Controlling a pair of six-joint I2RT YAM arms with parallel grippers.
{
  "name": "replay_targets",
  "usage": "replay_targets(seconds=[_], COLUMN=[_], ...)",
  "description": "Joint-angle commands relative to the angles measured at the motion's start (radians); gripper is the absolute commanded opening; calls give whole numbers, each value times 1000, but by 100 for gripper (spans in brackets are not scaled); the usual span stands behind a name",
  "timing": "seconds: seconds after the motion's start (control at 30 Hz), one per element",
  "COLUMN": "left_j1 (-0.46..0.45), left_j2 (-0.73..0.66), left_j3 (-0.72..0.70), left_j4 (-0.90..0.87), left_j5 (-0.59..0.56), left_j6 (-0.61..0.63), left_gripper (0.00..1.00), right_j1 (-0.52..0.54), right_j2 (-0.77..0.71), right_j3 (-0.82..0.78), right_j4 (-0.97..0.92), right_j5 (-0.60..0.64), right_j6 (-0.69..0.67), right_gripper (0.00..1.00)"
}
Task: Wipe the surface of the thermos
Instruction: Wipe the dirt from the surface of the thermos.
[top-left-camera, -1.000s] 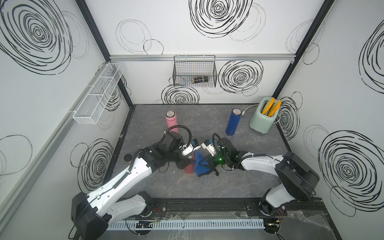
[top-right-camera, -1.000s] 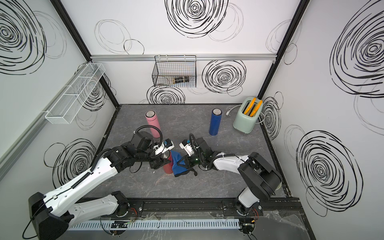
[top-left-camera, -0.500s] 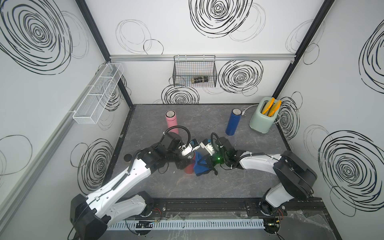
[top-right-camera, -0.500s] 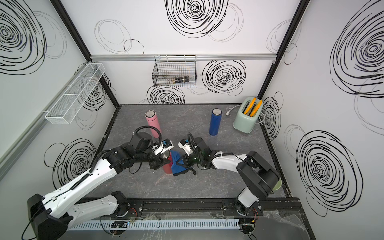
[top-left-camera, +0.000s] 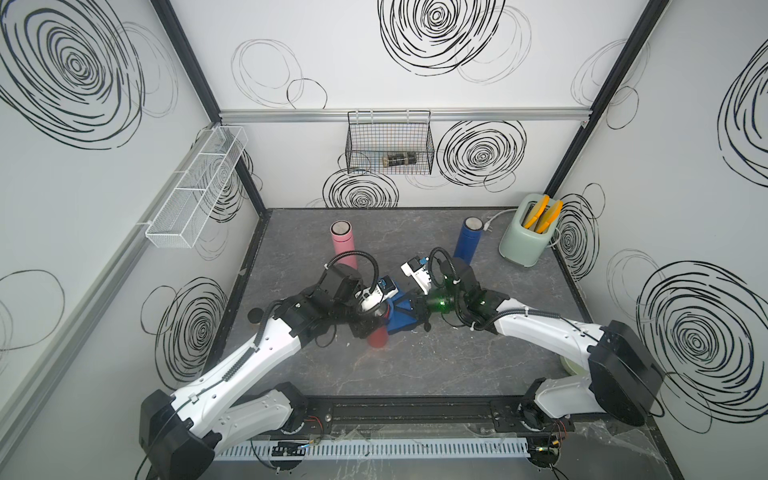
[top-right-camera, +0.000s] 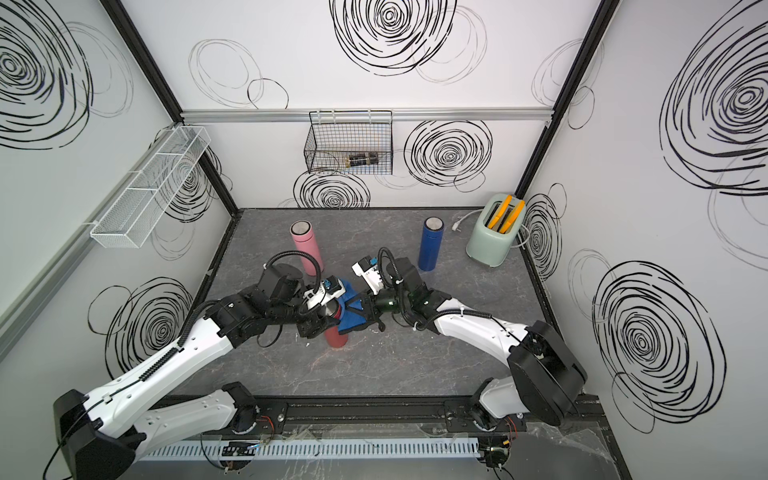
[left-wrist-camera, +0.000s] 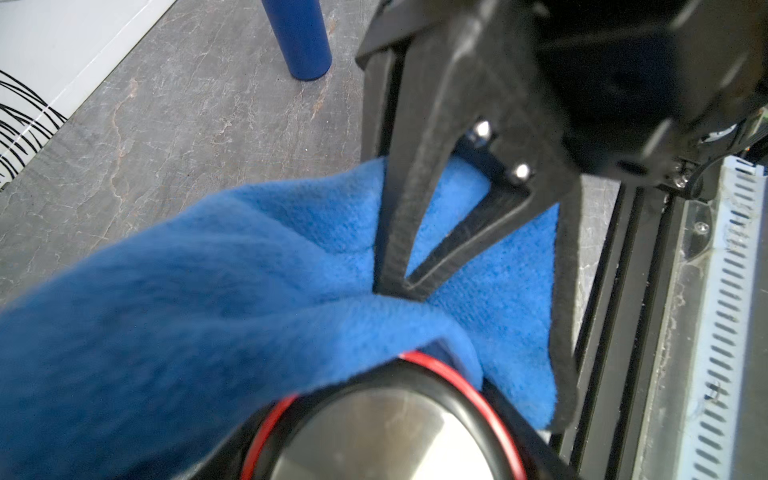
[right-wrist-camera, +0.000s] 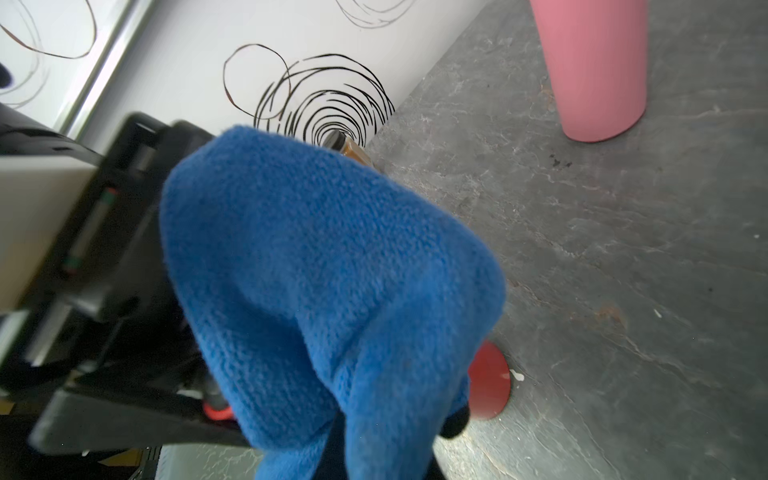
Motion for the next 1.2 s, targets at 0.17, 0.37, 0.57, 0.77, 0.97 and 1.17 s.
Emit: replay_targets(seconds=[0.17,0.37,0.57,0.77,0.97,1.17], left_j1=[-2,-59,-119,-227,-354,-412], left_j2=[-22,-74,-152,-163,-94,-44], left_j3=[-45,-92,-156,-172,-135,-99], left_j4=[148,192,260,287,302,312], left_j5=[-18,-206,-361,-543,-706,-836], left_j6=[-258,-413,-559,-668,-753,-855], left_gripper=[0,0,0,0,0,0], right_j1=[8,5,5,8,16,9], right_j2=[216,347,307,152,38,34], right_j3=[-85,-104,-90,-19,38,-17], right_j4=[168,244,222,98,19,40], right_j5=[-8,0,-9,-15,-22,17], right_j6=[0,15,30,30,50,61], right_gripper=[0,0,0,0,0,0])
